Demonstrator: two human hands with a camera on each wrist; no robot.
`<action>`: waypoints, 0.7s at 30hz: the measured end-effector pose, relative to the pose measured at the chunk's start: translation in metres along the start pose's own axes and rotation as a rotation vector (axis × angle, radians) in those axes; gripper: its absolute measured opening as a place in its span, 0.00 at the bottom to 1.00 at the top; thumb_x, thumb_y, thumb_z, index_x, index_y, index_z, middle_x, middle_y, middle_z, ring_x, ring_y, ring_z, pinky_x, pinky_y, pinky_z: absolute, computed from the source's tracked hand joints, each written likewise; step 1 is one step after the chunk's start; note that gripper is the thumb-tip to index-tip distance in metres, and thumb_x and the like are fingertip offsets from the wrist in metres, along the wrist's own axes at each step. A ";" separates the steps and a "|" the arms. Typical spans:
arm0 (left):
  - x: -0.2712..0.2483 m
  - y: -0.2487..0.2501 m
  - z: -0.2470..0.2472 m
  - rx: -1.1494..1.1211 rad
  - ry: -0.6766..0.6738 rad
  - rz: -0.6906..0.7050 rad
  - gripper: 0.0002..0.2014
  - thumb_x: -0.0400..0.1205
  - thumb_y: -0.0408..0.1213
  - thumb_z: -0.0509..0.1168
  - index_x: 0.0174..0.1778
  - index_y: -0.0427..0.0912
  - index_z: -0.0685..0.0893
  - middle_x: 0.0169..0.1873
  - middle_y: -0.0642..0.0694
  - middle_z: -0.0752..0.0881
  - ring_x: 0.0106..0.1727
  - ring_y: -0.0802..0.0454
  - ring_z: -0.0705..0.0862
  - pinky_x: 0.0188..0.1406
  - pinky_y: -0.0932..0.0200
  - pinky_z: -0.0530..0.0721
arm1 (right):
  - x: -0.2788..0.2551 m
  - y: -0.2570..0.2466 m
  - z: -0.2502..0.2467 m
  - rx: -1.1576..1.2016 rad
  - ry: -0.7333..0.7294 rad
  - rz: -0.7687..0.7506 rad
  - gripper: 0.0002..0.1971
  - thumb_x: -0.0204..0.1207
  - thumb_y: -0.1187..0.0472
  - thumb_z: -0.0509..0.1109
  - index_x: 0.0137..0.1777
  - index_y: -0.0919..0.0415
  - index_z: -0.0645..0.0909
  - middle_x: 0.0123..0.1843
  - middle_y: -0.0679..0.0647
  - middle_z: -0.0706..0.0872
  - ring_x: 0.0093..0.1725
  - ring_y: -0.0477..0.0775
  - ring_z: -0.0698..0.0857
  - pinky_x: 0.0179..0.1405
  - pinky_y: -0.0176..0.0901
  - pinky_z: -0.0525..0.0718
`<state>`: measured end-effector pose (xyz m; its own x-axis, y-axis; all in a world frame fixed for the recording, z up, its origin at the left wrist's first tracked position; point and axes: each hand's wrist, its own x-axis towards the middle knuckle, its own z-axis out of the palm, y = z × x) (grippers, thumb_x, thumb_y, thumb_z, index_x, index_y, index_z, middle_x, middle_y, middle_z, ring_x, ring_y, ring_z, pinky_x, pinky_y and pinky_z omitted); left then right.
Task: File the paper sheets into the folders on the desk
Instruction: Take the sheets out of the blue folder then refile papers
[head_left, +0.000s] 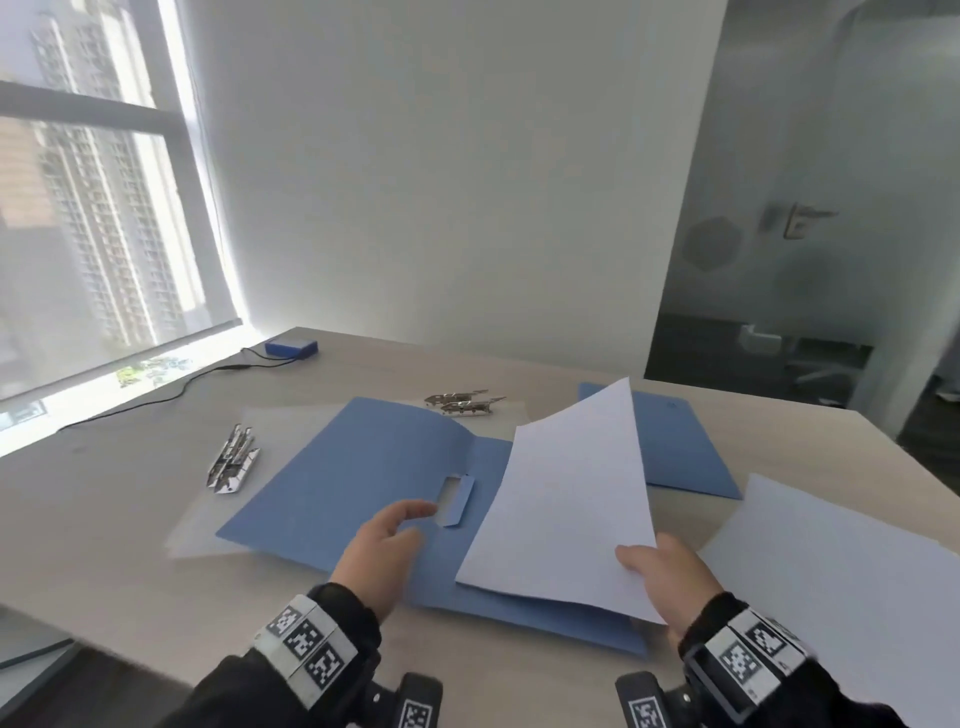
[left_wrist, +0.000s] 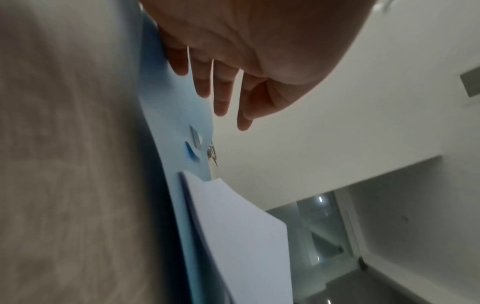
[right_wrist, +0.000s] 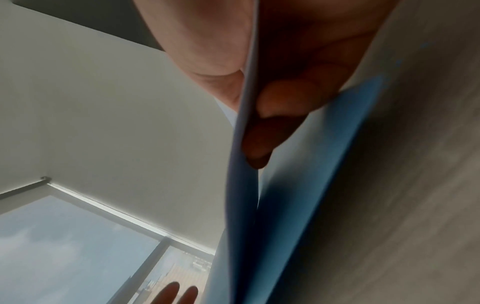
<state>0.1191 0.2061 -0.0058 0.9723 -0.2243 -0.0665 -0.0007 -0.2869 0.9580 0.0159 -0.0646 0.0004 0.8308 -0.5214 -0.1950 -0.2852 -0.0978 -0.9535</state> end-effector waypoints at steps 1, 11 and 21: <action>-0.001 -0.003 -0.008 -0.019 0.038 0.007 0.17 0.80 0.32 0.58 0.55 0.56 0.85 0.37 0.48 0.79 0.26 0.54 0.71 0.31 0.60 0.72 | 0.000 -0.001 0.006 0.001 -0.012 0.006 0.07 0.80 0.72 0.65 0.42 0.66 0.82 0.37 0.59 0.88 0.37 0.61 0.86 0.34 0.44 0.80; -0.001 -0.014 -0.073 -0.121 0.431 -0.097 0.39 0.63 0.42 0.60 0.76 0.51 0.71 0.81 0.38 0.59 0.80 0.41 0.61 0.74 0.43 0.67 | 0.013 0.010 0.050 0.062 -0.052 0.062 0.09 0.77 0.68 0.68 0.53 0.70 0.85 0.46 0.68 0.92 0.44 0.70 0.91 0.40 0.57 0.87; 0.004 -0.001 -0.088 -0.920 0.574 0.014 0.38 0.79 0.26 0.63 0.82 0.57 0.57 0.66 0.39 0.79 0.56 0.44 0.85 0.53 0.45 0.88 | 0.012 0.012 0.052 0.100 -0.019 0.097 0.08 0.77 0.69 0.69 0.54 0.69 0.85 0.49 0.69 0.91 0.49 0.73 0.89 0.50 0.70 0.87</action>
<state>0.1440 0.2875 0.0176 0.9380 0.3162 -0.1422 -0.0698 0.5741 0.8158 0.0467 -0.0280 -0.0255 0.8108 -0.5080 -0.2906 -0.3162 0.0376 -0.9479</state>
